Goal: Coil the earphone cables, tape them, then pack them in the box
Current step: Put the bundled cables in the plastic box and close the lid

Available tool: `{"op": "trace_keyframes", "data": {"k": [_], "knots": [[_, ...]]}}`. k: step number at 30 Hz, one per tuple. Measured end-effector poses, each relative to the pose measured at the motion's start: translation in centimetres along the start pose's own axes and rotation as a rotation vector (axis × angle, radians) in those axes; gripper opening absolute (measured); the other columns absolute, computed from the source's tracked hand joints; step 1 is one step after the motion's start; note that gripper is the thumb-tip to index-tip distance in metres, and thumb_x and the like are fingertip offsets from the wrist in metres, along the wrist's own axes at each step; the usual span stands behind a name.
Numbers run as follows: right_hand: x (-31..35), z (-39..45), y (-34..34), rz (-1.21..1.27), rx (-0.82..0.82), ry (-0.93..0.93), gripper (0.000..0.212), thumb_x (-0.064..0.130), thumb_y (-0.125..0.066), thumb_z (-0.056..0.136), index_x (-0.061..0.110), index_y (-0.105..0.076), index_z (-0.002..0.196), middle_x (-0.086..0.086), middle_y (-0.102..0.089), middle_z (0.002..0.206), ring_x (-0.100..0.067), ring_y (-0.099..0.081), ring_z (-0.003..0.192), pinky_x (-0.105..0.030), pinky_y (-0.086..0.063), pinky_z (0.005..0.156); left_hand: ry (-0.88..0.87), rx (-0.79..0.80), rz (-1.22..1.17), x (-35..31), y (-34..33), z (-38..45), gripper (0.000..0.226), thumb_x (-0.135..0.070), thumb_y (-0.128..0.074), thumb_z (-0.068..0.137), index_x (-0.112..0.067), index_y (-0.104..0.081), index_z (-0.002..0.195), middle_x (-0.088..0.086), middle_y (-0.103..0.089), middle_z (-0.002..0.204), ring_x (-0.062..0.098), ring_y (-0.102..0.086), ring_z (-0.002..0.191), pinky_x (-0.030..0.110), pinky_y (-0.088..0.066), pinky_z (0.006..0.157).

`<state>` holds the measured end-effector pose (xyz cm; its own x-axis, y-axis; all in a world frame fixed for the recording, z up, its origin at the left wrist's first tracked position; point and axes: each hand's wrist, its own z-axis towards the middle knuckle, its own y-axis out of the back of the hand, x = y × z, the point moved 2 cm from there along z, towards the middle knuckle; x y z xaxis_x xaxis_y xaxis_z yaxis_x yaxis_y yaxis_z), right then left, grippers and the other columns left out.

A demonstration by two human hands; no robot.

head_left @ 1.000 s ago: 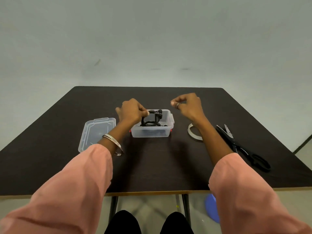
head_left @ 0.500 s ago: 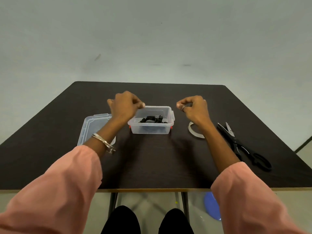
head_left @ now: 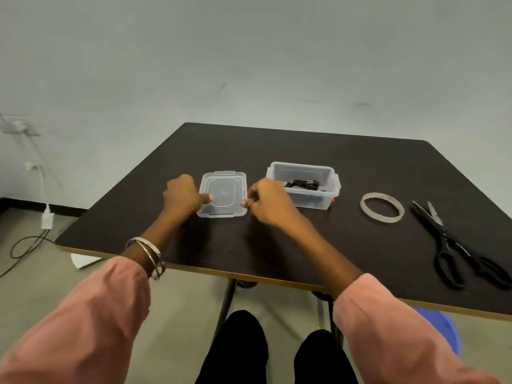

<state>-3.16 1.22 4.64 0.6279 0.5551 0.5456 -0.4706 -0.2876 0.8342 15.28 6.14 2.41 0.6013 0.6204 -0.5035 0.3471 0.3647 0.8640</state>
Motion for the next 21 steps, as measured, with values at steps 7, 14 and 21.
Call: {"op": "trace_keyframes", "data": {"k": [7,14,21], "knots": [[1.7,0.4,-3.6,0.052,-0.075,-0.161,0.034,0.026,-0.055,0.094,-0.001,-0.054,0.115,-0.021,-0.059,0.119,-0.038,-0.052,0.114,-0.042,-0.044,0.093,0.180,-0.026,-0.362,1.0,-0.1,0.0,0.017,-0.008,-0.082,0.073,0.001,-0.069,0.079,0.019,-0.069,0.078,0.027,-0.069,0.061,0.041,-0.061,0.063],[1.8,1.3,0.1,0.783,-0.381,-0.230,0.034,0.001,-0.060,0.089,0.000,-0.055,0.122,-0.003,-0.065,0.080,-0.025,-0.070,0.082,-0.040,-0.060,0.075,0.142,0.005,-0.822,0.0,1.9,-1.0,0.009,-0.002,-0.073,0.081,-0.002,-0.065,0.076,0.021,-0.069,0.094,0.024,-0.069,0.075,0.033,-0.060,0.063],[-2.1,0.0,8.5,0.296,-0.766,0.107,0.026,0.001,-0.063,0.083,0.007,-0.072,0.106,-0.007,-0.075,0.098,-0.019,-0.070,0.088,-0.033,-0.056,0.085,0.107,0.468,-1.326,-6.3,3.6,-1.1,0.061,-0.052,-0.049,0.092,0.007,-0.056,0.105,0.028,-0.068,0.103,0.034,-0.071,0.089,0.042,-0.061,0.072]]}}
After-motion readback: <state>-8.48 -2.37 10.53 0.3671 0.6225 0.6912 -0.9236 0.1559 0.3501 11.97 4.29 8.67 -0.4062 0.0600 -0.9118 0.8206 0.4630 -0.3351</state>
